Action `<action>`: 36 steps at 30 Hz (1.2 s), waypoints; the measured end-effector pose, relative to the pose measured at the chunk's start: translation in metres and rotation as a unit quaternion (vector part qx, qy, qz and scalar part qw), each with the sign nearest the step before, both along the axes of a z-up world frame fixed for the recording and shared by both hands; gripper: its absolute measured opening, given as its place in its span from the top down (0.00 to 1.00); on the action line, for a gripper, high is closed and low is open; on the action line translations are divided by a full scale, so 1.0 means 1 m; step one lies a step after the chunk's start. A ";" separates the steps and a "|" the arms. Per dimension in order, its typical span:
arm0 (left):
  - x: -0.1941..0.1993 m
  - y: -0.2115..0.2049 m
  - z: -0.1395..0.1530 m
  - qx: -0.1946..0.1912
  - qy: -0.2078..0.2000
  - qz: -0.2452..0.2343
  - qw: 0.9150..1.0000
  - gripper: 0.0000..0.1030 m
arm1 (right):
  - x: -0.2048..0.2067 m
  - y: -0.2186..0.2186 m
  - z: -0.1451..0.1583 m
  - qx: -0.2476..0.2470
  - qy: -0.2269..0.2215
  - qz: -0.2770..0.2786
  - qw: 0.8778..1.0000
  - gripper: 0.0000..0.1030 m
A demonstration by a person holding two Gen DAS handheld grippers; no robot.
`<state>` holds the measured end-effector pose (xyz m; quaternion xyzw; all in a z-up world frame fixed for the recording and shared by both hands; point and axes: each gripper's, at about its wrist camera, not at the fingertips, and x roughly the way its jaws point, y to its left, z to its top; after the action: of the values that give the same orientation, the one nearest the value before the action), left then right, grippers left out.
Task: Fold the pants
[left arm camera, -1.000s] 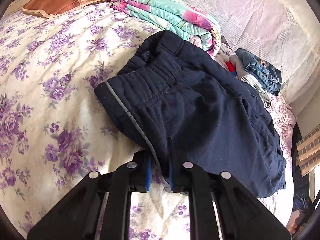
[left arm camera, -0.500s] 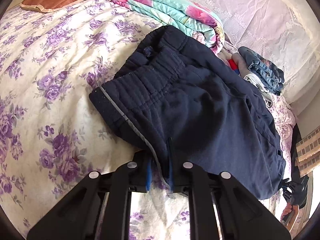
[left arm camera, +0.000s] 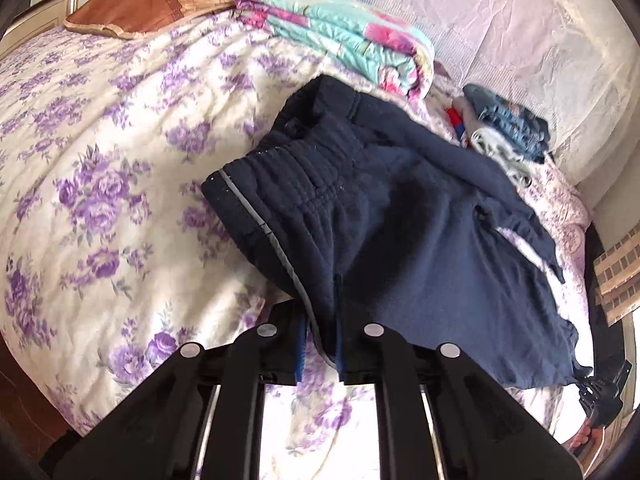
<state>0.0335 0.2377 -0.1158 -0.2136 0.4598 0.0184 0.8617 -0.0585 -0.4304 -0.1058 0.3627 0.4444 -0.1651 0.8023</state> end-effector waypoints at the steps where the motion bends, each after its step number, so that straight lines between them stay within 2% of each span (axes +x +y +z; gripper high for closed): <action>1: 0.002 0.000 -0.010 0.002 0.021 0.001 1.000 0.82 | 0.002 -0.001 -0.014 0.002 0.022 0.004 1.000 0.86; 3: -0.006 0.005 -0.009 -0.015 0.022 0.005 1.000 0.76 | 0.001 0.000 -0.018 0.002 0.020 0.008 1.000 0.84; 4: -0.012 0.008 -0.001 -0.011 0.019 0.006 1.000 0.63 | 0.001 0.001 -0.012 -0.002 0.029 0.019 0.999 0.73; 5: -0.021 0.010 0.009 0.002 0.009 0.010 1.000 0.52 | -0.001 0.001 -0.004 -0.009 0.034 0.027 0.999 0.54; 7: -0.035 0.018 0.035 0.037 -0.019 0.033 0.999 0.44 | -0.009 -0.001 0.019 -0.072 0.043 0.004 0.996 0.33; 9: -0.036 0.023 0.058 0.067 -0.040 0.045 0.996 0.38 | -0.010 -0.006 0.047 -0.151 0.049 -0.022 0.987 0.31; 10: -0.029 0.024 0.068 0.074 -0.047 0.039 0.995 0.38 | -0.004 -0.010 0.059 -0.168 0.043 -0.025 0.985 0.29; 11: -0.017 0.024 0.075 0.075 -0.050 0.030 0.995 0.38 | 0.006 -0.016 0.069 -0.164 0.026 -0.021 0.986 0.26; 13: 0.015 0.017 0.085 0.074 -0.049 0.005 0.996 0.38 | 0.037 -0.027 0.082 -0.122 -0.016 0.010 0.992 0.25; 16: 0.080 -0.010 0.081 0.065 -0.034 -0.059 0.996 0.38 | 0.114 -0.041 0.077 -0.055 -0.042 0.047 0.997 0.25; 18: 0.121 -0.029 0.062 0.057 -0.001 -0.095 0.994 0.41 | 0.167 -0.044 0.055 0.002 -0.028 0.052 0.998 0.25; 19: 0.134 -0.035 0.049 0.057 0.020 -0.103 0.993 0.50 | 0.190 -0.045 0.040 0.022 -0.013 0.051 0.998 0.25; 22: 0.170 -0.048 0.010 0.068 0.080 -0.113 0.988 0.67 | 0.242 -0.047 -0.004 0.052 0.037 0.045 0.997 0.25; 25: 0.180 -0.050 -0.009 0.073 0.090 -0.110 0.987 0.70 | 0.272 -0.055 -0.034 0.084 0.042 0.024 0.995 0.25; 26: 0.179 -0.049 -0.010 0.076 0.086 -0.111 0.987 0.70 | 0.278 -0.056 -0.038 0.079 0.034 0.017 0.996 0.28; 27: 0.178 -0.049 -0.010 0.080 0.083 -0.112 0.987 0.70 | 0.281 -0.055 -0.037 0.061 0.024 0.011 0.998 0.61; 28: 0.177 -0.048 -0.010 0.083 0.082 -0.112 0.987 0.71 | 0.285 -0.054 -0.035 0.028 0.031 0.007 0.999 0.85; 29: 0.176 -0.048 -0.010 0.083 0.080 -0.112 0.987 0.72 | 0.289 -0.053 -0.035 0.011 0.036 0.010 0.999 0.89; 31: 0.174 -0.049 -0.008 0.093 0.078 -0.109 0.987 0.79 | 0.284 -0.056 -0.033 0.019 0.028 -0.006 0.999 0.89; 33: 0.168 -0.049 -0.007 0.102 0.076 -0.111 0.986 0.82 | 0.271 -0.060 -0.020 0.003 0.023 -0.004 1.000 0.89; 36: 0.161 -0.045 -0.008 0.104 0.077 -0.117 0.985 0.83 | 0.246 -0.059 -0.002 -0.008 0.018 -0.003 1.000 0.89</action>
<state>0.1942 0.1924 -0.1243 -0.0655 0.5426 -0.0186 0.8372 0.1870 -0.4894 -0.1076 0.3549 0.4565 -0.1774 0.7963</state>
